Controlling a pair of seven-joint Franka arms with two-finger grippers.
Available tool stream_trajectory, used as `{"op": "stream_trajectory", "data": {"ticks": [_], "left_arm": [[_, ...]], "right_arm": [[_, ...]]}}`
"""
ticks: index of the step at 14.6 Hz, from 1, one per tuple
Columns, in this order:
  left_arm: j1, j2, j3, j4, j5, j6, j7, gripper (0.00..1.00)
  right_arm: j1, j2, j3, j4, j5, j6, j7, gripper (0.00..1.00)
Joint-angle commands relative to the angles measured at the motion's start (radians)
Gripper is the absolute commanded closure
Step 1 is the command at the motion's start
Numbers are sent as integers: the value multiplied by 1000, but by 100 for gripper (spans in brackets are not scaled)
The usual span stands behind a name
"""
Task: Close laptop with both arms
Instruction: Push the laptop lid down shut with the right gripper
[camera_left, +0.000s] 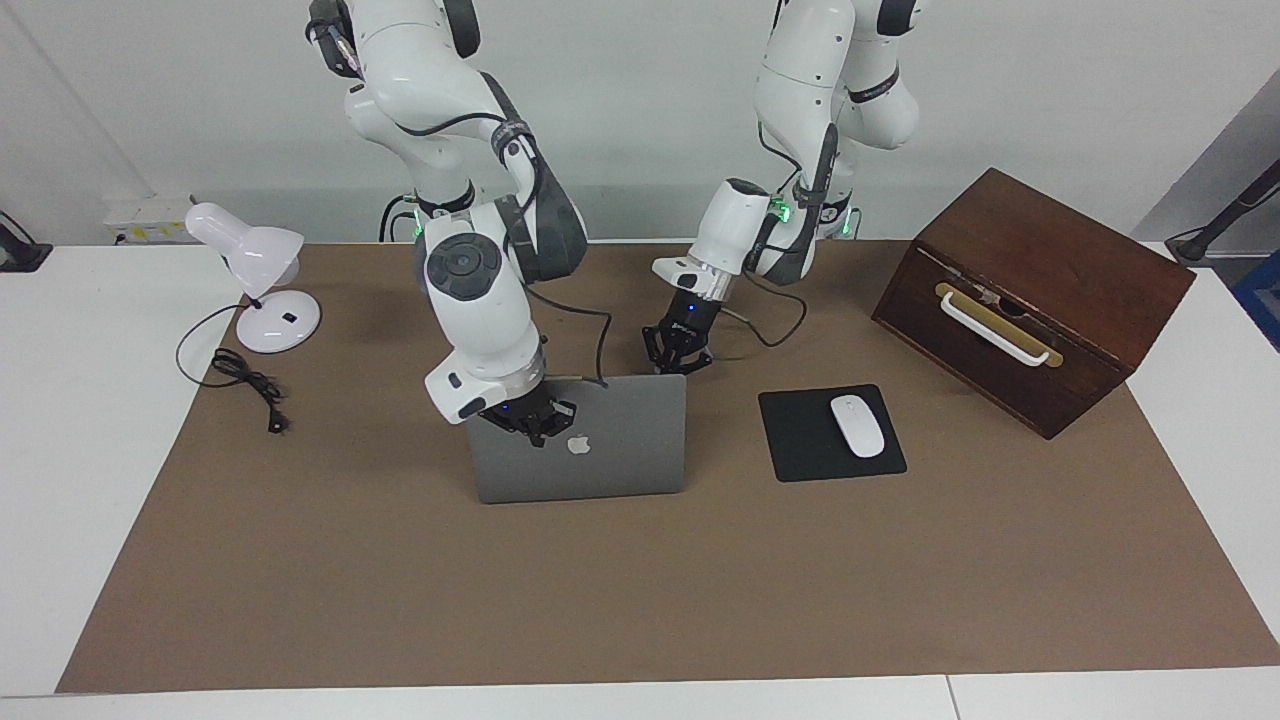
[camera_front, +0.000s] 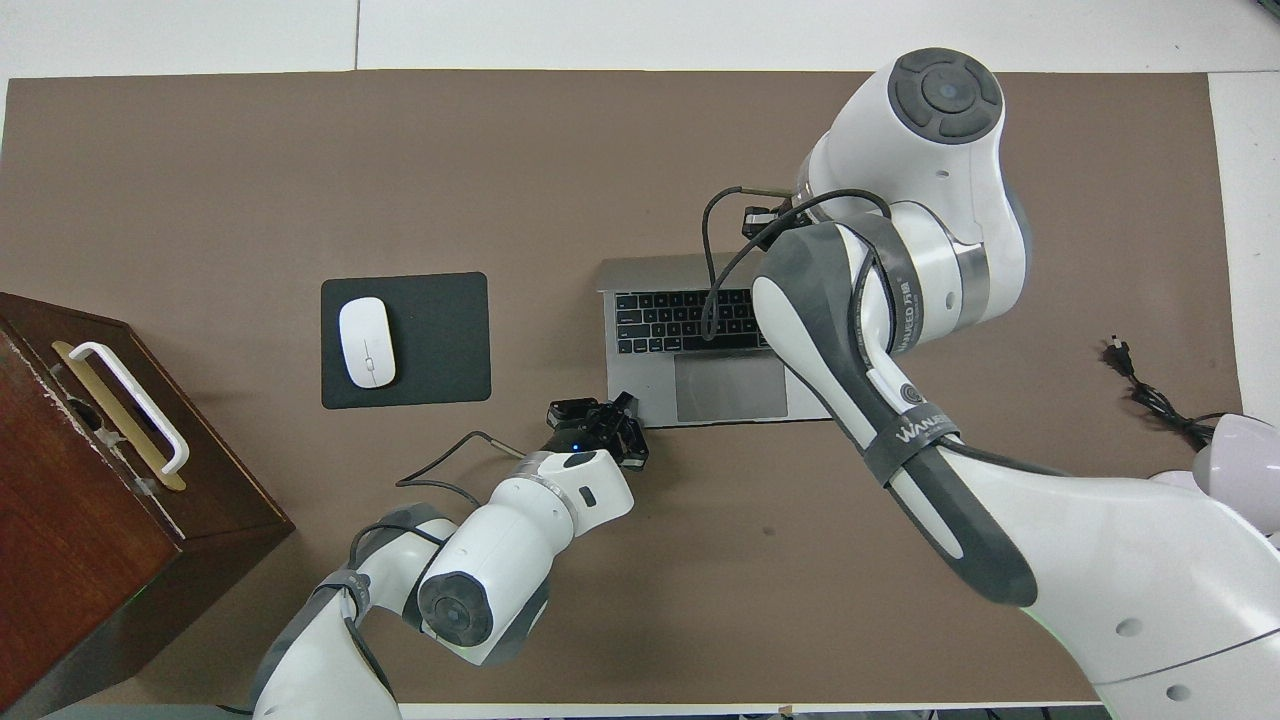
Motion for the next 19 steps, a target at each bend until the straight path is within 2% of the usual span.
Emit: {"op": "stream_trajectory", "data": {"ticks": [1,4,10,19], "left_arm": [[-8,68,18,4,-3,10,19,100],[-7,68,18,4,-3,10,18,100],[-8,68,18,4,-3,10,19,100],[-7,68,18,4,-3,10,18,100]], "right_arm": [[-18,-33,16,-74,23,40,-39,100],[-23,-33,16,-77,44,20,-51,100],[-35,-53,16,-88,69,-122,-54,100],[-35,-103,16,-206,90,-120,-59,100]]}}
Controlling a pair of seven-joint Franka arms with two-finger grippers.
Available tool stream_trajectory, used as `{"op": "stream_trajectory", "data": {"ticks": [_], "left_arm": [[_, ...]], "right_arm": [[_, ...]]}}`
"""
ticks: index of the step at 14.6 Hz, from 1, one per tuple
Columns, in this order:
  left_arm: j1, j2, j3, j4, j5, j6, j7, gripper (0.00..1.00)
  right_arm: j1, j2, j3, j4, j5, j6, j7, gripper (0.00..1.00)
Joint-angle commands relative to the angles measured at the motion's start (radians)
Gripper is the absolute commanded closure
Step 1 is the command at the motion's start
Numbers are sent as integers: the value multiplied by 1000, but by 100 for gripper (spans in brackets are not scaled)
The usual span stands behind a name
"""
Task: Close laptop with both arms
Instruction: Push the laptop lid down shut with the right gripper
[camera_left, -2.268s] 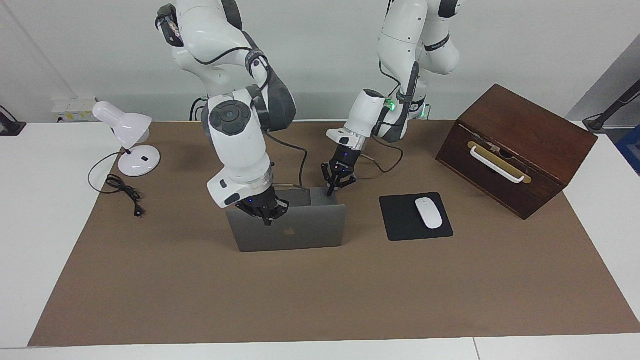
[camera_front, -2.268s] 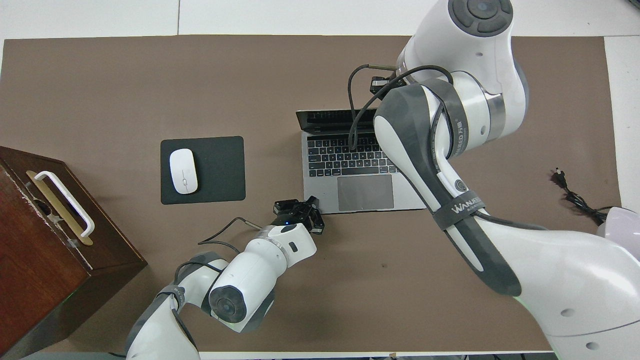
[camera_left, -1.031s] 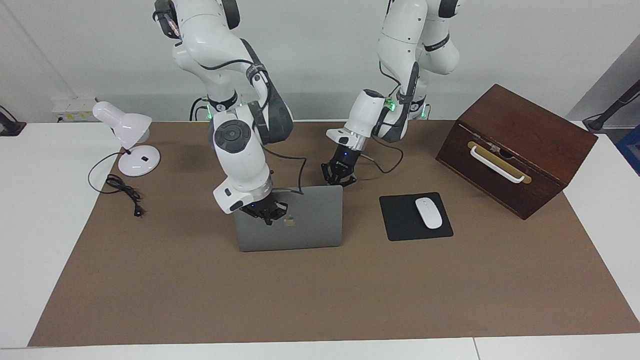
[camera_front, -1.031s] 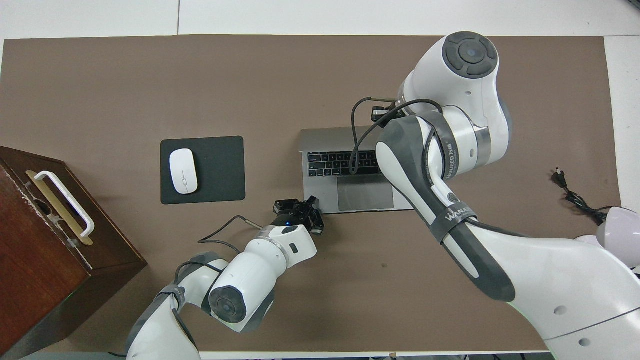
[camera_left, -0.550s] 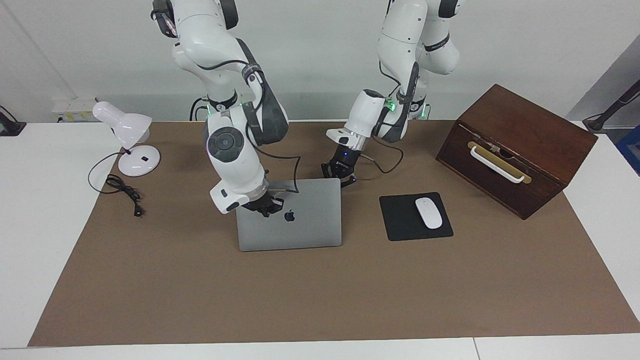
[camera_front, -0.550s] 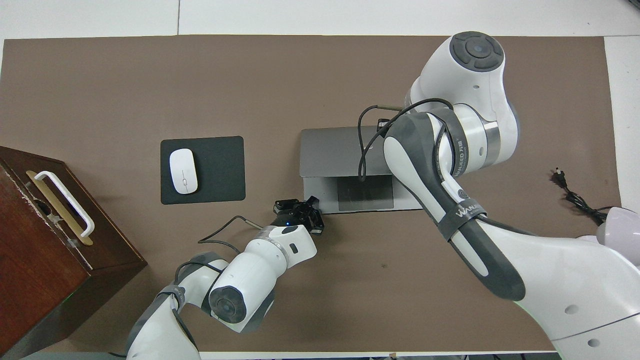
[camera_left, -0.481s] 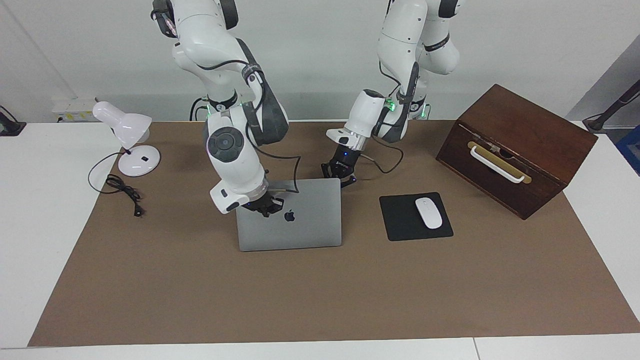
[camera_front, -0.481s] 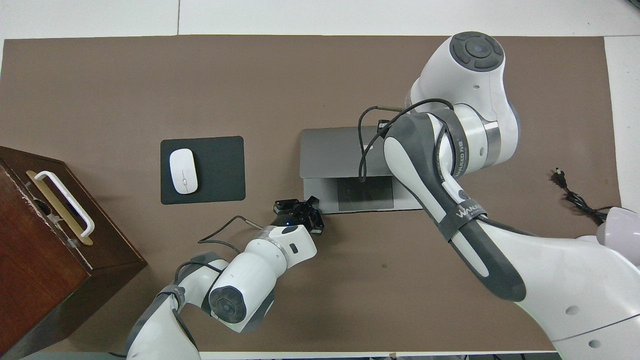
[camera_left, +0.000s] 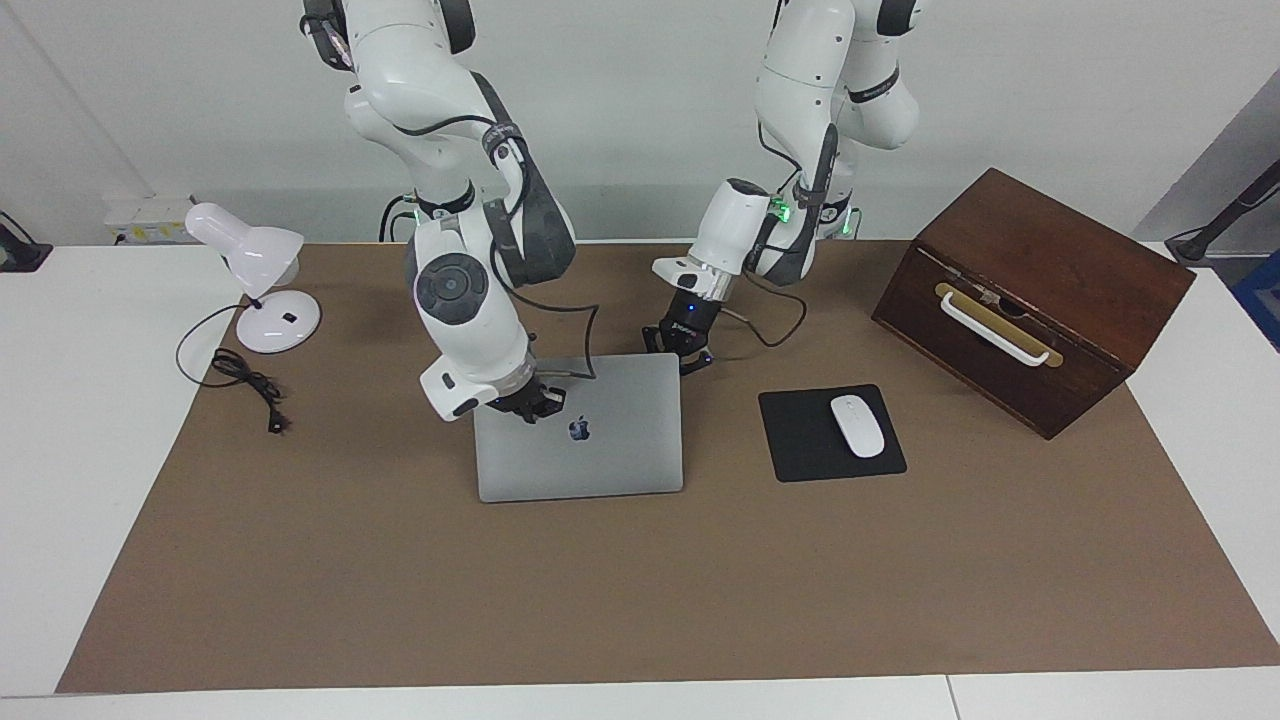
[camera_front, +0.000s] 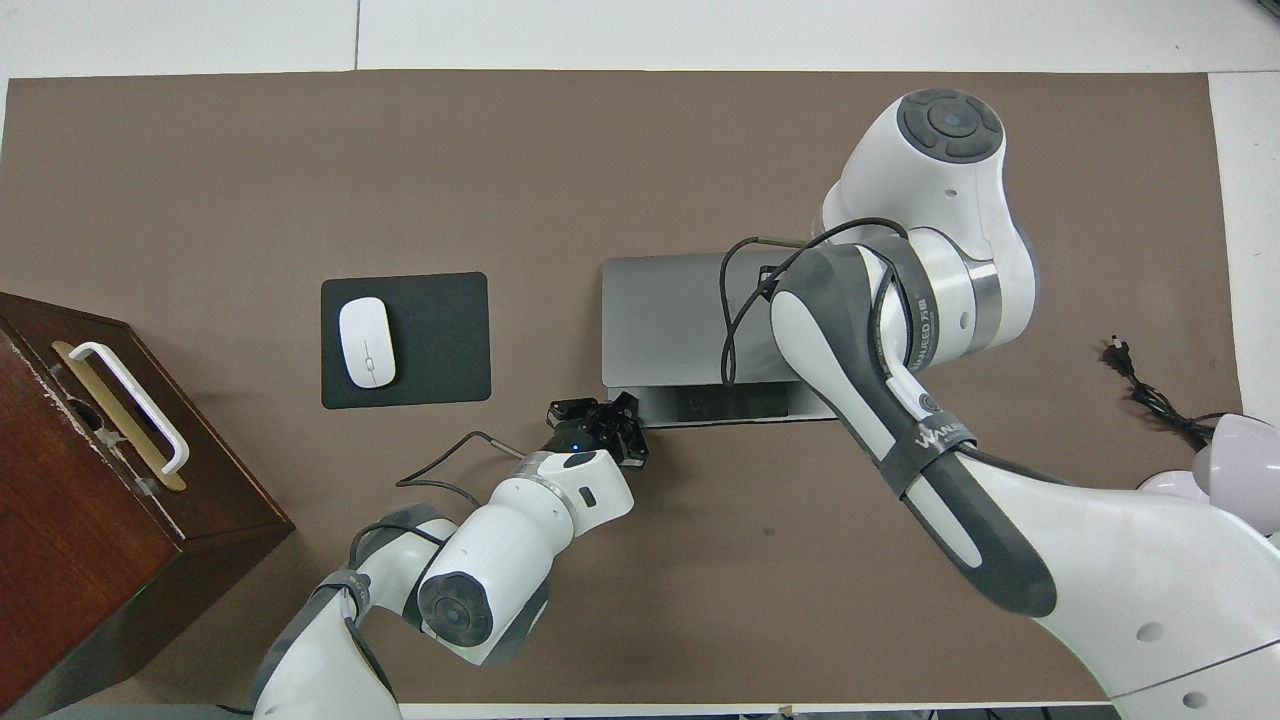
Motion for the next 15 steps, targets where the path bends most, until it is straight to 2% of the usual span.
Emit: {"op": "stream_trajectory", "data": {"ticks": [1,11,15], "left_arm": [[-7,68,18,2,-3,8,18,100],[-7,68,17,-4,-3,8,15,100],[-7,68,17,-4,-3,8,15,100]], "right_arm": [[-17,-56,14,-88,29,9,-38,100],[-8,-97,14,-182,30,15,-38,100],[-6,-100,14,-186,30,15,-38,100]]}}
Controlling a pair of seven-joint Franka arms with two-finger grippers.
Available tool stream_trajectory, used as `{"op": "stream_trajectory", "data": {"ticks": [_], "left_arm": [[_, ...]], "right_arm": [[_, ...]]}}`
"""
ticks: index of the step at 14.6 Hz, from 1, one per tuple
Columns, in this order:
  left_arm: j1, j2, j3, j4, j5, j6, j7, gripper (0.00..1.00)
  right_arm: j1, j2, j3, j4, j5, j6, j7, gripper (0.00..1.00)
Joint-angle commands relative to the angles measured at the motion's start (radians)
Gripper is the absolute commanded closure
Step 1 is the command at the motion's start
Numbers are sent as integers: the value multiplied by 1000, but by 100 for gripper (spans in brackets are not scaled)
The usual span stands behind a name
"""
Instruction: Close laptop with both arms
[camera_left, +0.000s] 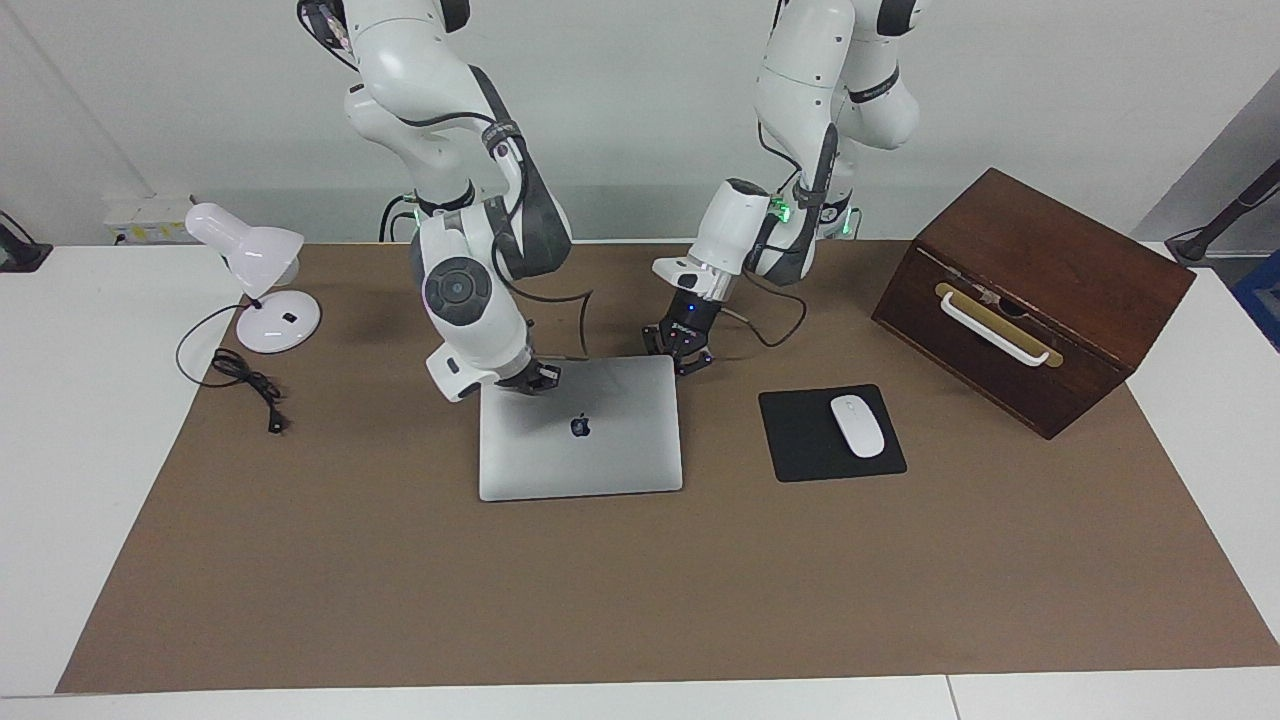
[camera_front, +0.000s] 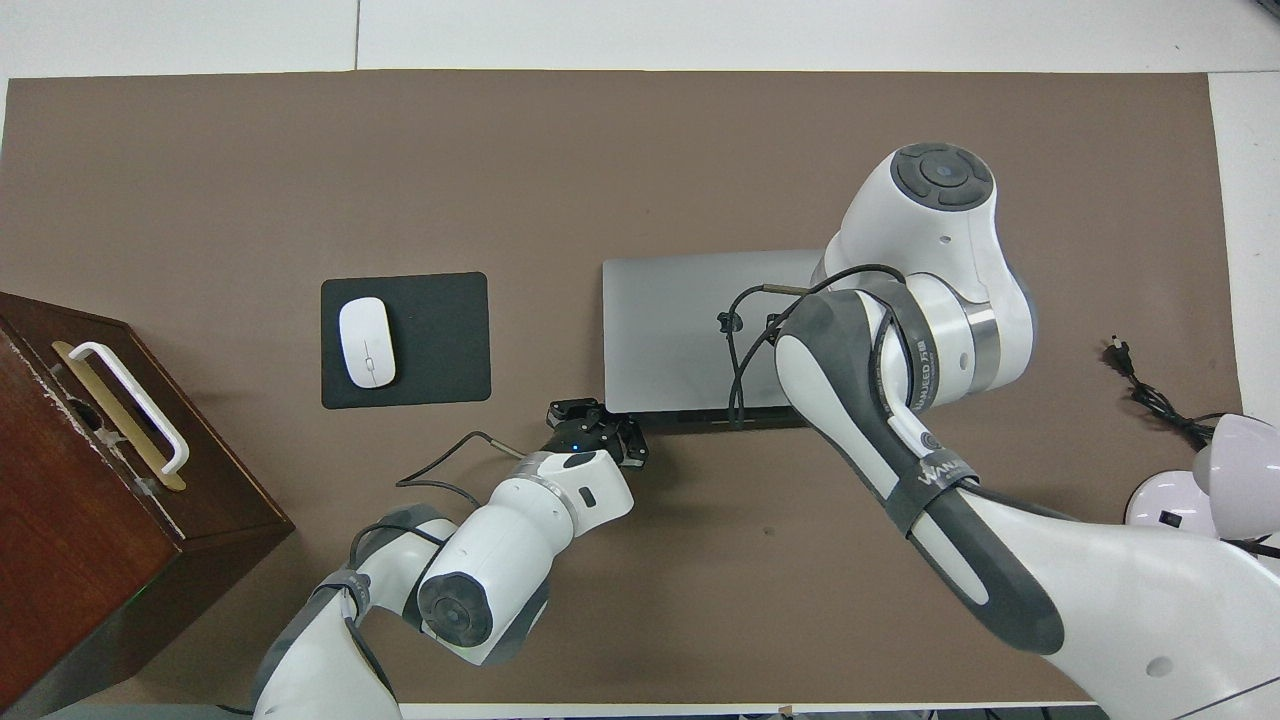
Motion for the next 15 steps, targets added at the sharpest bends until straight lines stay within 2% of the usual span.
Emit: {"op": "stream_trajectory", "data": {"ticks": [1,15], "left_arm": [[-5,69,17,-3,-3,6,13,100],[7,69,17,-3,-3,6,9,100]], "right_arm": [[-9,-32,9,-42,29,12,-37,100],[-5,-42,9,-64,29,9,-34,100]]}}
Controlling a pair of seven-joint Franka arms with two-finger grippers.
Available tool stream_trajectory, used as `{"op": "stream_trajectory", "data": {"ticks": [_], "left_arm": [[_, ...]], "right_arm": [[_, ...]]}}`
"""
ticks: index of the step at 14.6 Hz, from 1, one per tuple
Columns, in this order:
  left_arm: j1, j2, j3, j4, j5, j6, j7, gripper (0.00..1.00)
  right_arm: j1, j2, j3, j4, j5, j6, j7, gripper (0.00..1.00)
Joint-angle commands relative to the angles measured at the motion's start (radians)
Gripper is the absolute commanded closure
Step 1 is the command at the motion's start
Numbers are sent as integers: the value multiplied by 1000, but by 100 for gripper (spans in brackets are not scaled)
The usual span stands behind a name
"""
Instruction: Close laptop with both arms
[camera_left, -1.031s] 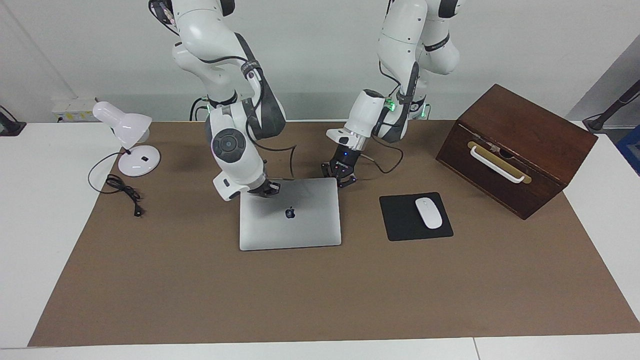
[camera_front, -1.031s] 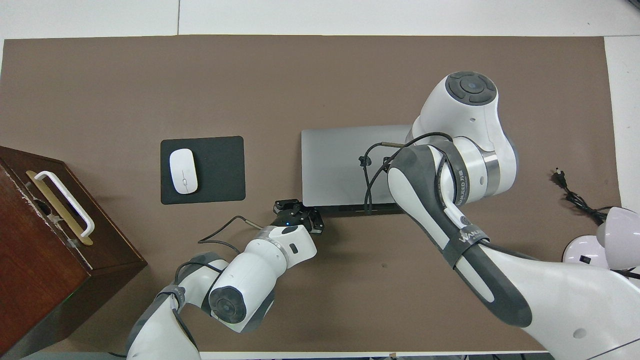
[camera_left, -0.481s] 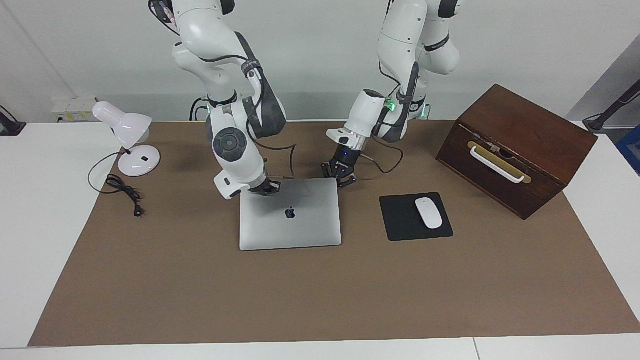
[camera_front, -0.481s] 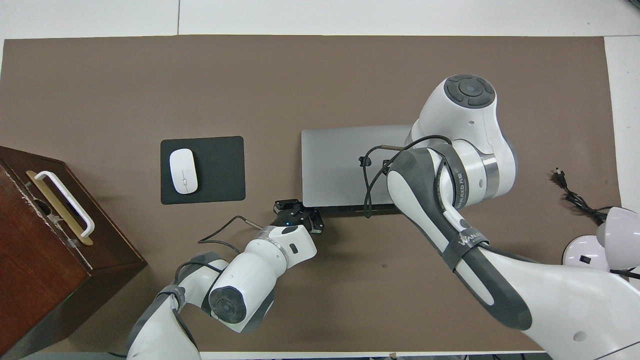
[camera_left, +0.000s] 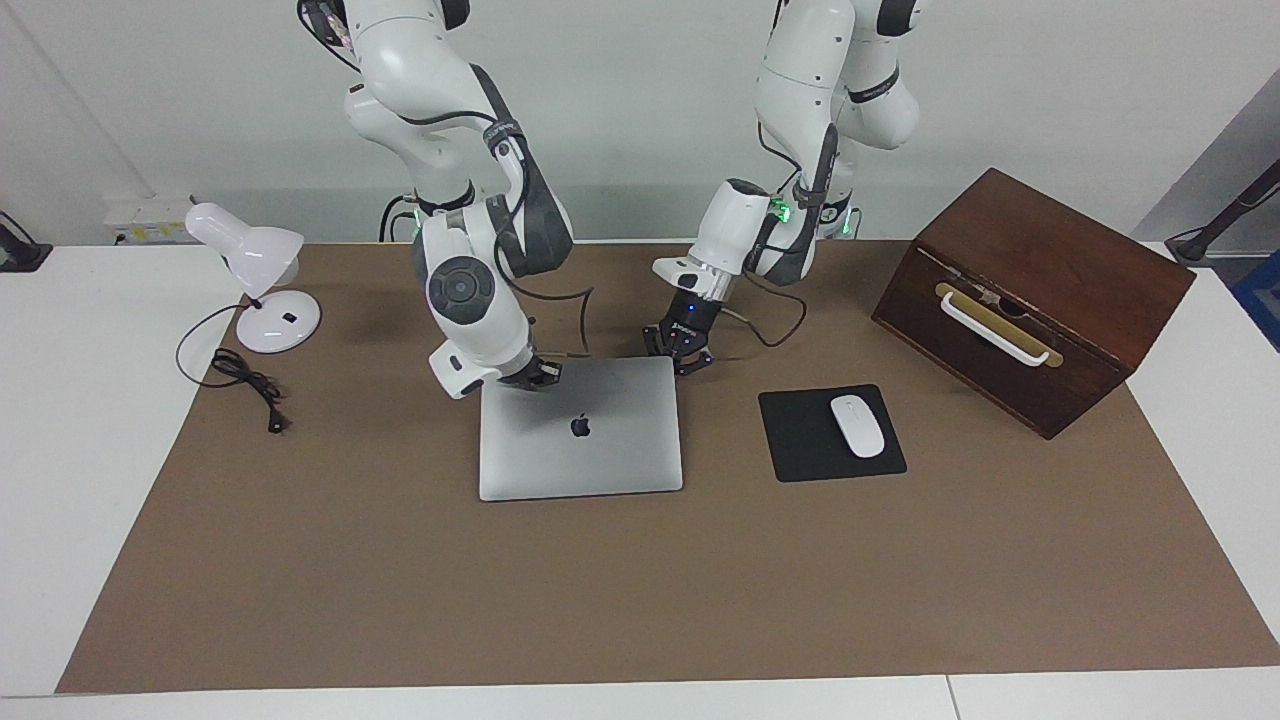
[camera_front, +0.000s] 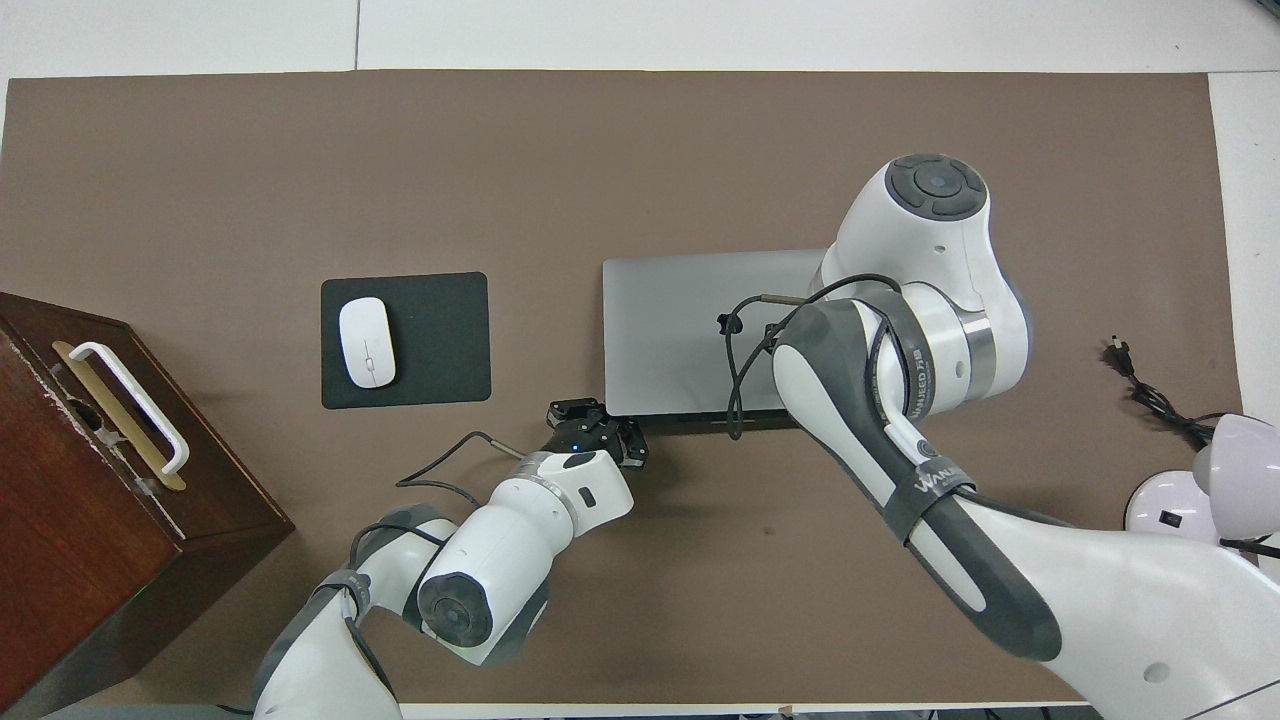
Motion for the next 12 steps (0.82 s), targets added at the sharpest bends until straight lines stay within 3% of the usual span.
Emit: {"op": "stream_trajectory", "data": {"ticks": [1,7,12], "left_arm": [[7,69,17,-3,-3,4,9,100],[7,68,17,-3,-3,4,4,100],[8,68,17,-1,-5,4,-49,100]], "right_arm": [[-6,-33,4,-40,29,9,-33,100],[-11,-32,4,-17,29,26,-23,100],[-73,-45,-4,136,29,-101,-32,100]]}}
